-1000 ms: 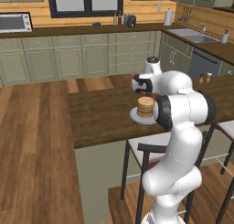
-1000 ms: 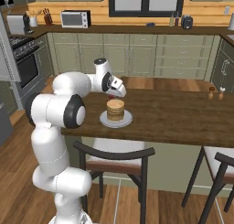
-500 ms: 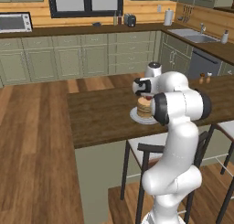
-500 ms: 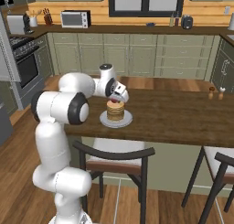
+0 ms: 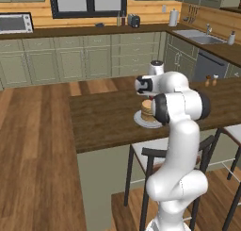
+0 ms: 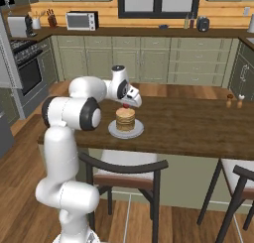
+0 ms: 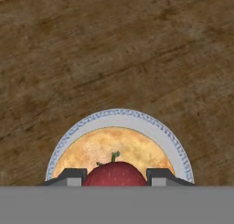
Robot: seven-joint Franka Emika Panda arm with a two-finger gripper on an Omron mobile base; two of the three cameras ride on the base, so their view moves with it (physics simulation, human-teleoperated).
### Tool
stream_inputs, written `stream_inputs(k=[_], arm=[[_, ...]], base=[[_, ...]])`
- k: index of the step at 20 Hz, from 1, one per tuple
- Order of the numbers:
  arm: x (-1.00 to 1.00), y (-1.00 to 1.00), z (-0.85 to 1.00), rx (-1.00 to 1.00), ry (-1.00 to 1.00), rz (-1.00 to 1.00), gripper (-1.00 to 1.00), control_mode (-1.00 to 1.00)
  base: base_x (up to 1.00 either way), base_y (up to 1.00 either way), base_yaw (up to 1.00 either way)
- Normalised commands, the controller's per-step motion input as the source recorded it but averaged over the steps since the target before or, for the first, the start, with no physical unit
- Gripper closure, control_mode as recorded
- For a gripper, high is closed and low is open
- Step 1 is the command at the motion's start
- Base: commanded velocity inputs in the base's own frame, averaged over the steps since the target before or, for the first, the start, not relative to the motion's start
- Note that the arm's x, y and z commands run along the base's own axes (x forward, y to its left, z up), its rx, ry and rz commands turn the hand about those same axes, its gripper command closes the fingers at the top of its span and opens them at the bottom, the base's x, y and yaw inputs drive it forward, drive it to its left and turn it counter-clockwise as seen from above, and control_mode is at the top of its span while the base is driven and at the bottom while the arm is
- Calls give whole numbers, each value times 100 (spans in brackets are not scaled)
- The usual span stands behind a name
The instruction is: Take the strawberry from the fridge and place it on top of the pancake, located on the dining counter.
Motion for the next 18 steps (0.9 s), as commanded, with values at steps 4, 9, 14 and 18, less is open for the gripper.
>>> stream_inputs(k=[4, 9, 14, 18], arm=[[0, 0, -22, 0, 7, 0, 100, -100], [0, 2, -40, -2, 8, 0, 100, -100], [0, 0, -10, 0, 1, 0, 100, -100], [0, 0, -10, 0, 2, 0, -100, -100]], base=[[0, 0, 0], [0, 0, 0], [0, 0, 0], [0, 0, 0]])
